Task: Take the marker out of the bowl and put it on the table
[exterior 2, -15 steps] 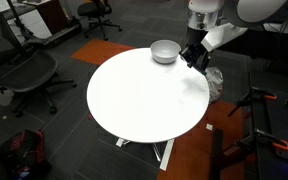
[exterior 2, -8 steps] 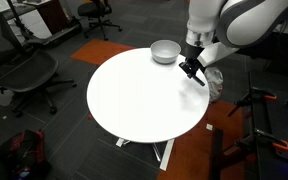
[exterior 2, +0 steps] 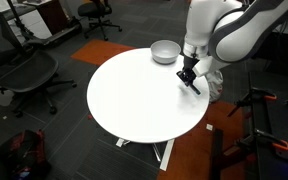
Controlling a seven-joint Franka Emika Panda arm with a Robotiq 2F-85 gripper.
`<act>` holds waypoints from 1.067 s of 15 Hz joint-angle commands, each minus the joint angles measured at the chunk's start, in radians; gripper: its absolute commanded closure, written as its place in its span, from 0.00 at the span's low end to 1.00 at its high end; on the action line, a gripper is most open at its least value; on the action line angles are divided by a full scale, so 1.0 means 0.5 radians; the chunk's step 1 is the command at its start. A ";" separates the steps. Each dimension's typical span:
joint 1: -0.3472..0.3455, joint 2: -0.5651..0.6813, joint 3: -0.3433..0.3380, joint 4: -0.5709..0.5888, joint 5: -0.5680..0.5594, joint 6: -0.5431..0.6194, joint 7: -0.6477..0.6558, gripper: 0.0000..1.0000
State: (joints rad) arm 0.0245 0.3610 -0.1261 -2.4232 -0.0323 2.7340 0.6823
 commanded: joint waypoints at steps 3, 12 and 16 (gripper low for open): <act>0.067 0.050 -0.057 0.057 0.074 0.059 -0.001 0.95; 0.072 0.038 -0.125 0.143 0.053 0.013 0.006 0.12; 0.067 0.033 -0.131 0.180 0.057 -0.005 0.000 0.00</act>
State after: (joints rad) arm 0.0382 0.3843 -0.1737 -2.3490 -0.0194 2.7497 0.6823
